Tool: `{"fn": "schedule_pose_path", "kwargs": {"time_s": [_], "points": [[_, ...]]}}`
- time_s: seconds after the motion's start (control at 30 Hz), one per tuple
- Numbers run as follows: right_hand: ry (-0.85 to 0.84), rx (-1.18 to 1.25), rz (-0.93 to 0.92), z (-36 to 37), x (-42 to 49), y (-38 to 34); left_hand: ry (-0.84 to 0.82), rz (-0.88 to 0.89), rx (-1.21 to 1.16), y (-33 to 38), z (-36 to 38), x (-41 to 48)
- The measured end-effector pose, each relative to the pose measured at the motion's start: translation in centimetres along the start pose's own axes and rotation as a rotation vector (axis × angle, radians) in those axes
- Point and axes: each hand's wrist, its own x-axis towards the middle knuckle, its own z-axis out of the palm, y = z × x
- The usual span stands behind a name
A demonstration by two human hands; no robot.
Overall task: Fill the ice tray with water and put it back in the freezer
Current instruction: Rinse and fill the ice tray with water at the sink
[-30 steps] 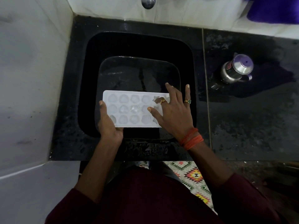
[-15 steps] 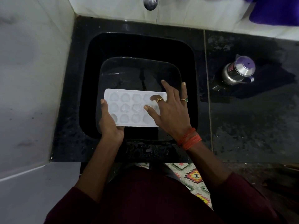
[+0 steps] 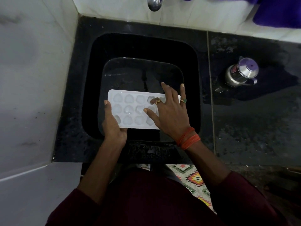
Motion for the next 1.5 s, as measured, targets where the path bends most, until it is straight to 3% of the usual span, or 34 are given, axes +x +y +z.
{"fn": "schedule_pose_path", "kwargs": {"time_s": [1.1,1.33,1.5], "points": [[0.002,-0.044,-0.013,-0.5,1.0,0.0,0.021,-0.026,0.012,0.0,-0.2,0.8],[-0.094,-0.041,-0.006,-0.4,1.2,-0.2,0.005,-0.015,0.011,0.0,-0.1,0.8],[-0.03,-0.016,-0.013,-0.6,1.1,-0.2,-0.007,-0.036,-0.02,0.0,0.0,0.7]]}}
